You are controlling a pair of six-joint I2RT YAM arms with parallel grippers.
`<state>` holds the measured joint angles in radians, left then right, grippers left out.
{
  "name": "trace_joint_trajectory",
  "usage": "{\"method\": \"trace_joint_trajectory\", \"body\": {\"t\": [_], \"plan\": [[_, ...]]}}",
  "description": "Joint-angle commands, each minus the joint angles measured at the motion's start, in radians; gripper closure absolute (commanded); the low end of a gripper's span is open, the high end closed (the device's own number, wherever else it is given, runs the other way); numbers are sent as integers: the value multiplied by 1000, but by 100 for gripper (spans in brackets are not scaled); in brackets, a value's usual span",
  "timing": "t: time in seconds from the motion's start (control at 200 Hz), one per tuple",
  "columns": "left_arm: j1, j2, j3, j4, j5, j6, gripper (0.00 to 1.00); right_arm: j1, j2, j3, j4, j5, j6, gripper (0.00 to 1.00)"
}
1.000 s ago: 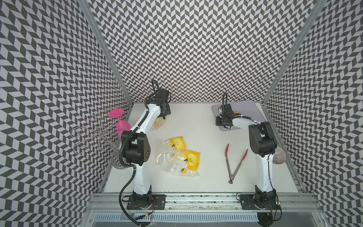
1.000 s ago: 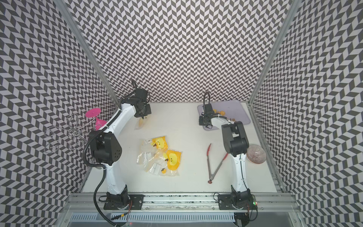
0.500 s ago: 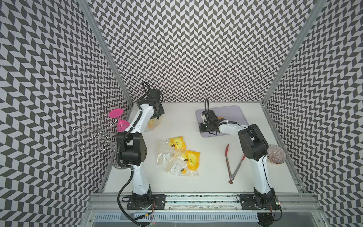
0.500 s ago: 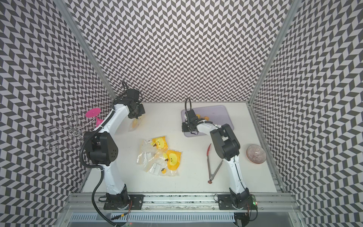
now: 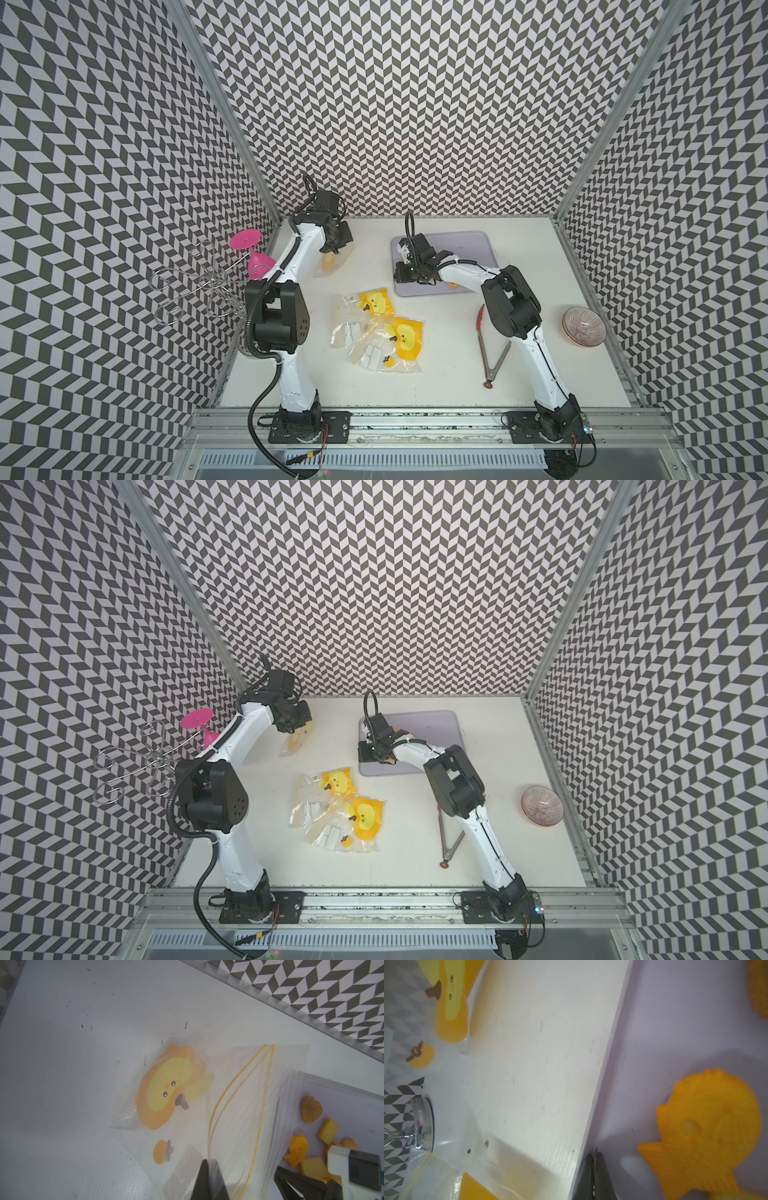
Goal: Put the cookies into a resealable bag to prevent moisture
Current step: Move the ziploc bag to the center of the board.
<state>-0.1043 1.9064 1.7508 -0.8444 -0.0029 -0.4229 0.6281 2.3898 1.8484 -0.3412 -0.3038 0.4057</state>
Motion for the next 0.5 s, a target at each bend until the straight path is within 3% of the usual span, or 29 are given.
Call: {"method": "trace_joint_trajectory", "body": {"t": [0.0,0.11,0.225,0.426,0.496], "plan": [[2,-61,-25,48,38,26,100,10,46,55,-25,-52,9,100],[2,-83,-51,66,41,68,100,10,20,120,-48,-61,-2,100],[3,-110,-96,110,49,75,100,4,-104,121,-53,4,-32,100],[-38,-82,-89,134,72,69,100,-49,-446,-220,7,186,-9,100],[-61,-62,-71,131,63,65,100,-61,-582,-384,3,281,18,95]]}}
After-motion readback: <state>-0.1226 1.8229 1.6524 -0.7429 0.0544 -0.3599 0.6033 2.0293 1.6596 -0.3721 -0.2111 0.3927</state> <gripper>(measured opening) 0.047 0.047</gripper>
